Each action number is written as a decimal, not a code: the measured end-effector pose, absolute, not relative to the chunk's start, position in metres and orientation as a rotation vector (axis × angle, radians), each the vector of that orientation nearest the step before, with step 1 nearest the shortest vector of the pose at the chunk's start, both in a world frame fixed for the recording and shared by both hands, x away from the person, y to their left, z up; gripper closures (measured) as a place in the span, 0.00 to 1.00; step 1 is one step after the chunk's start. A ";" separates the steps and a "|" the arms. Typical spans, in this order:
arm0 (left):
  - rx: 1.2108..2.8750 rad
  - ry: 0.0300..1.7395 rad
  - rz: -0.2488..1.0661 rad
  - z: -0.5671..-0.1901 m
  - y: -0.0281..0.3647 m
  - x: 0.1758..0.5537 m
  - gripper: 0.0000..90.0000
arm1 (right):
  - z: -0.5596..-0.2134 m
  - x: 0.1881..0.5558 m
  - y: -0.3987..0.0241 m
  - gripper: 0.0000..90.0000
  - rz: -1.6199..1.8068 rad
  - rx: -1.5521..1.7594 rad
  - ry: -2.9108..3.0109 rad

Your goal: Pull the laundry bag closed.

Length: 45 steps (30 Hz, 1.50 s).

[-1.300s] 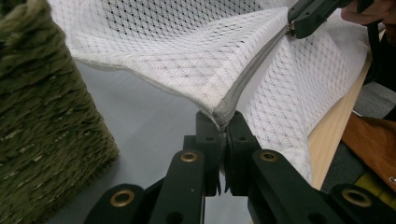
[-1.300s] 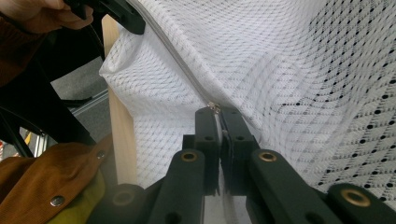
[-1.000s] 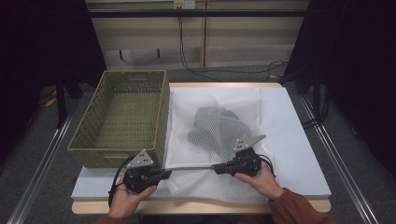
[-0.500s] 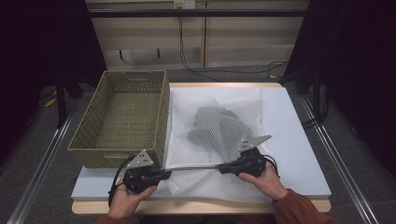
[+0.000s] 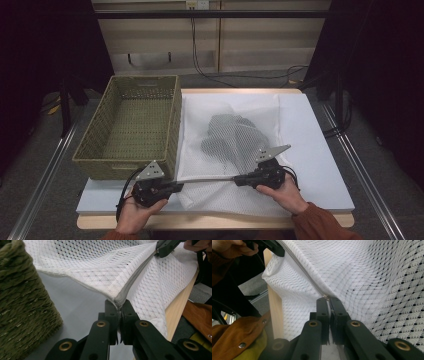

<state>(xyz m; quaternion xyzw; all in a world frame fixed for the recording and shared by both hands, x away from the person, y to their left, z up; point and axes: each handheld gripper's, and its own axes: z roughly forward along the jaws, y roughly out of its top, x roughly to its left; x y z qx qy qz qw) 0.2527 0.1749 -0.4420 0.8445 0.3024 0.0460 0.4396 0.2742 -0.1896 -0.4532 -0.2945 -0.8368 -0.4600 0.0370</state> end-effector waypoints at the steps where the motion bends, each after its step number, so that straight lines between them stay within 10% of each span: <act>1: 2.097 0.751 0.113 -0.442 0.175 0.253 0.96 | -0.453 0.274 -0.190 0.96 -1.409 -0.905 -2.569; 45: 2.097 0.763 0.111 -0.442 0.175 0.253 0.96 | -0.454 0.270 -0.202 0.97 -1.411 -0.943 -2.566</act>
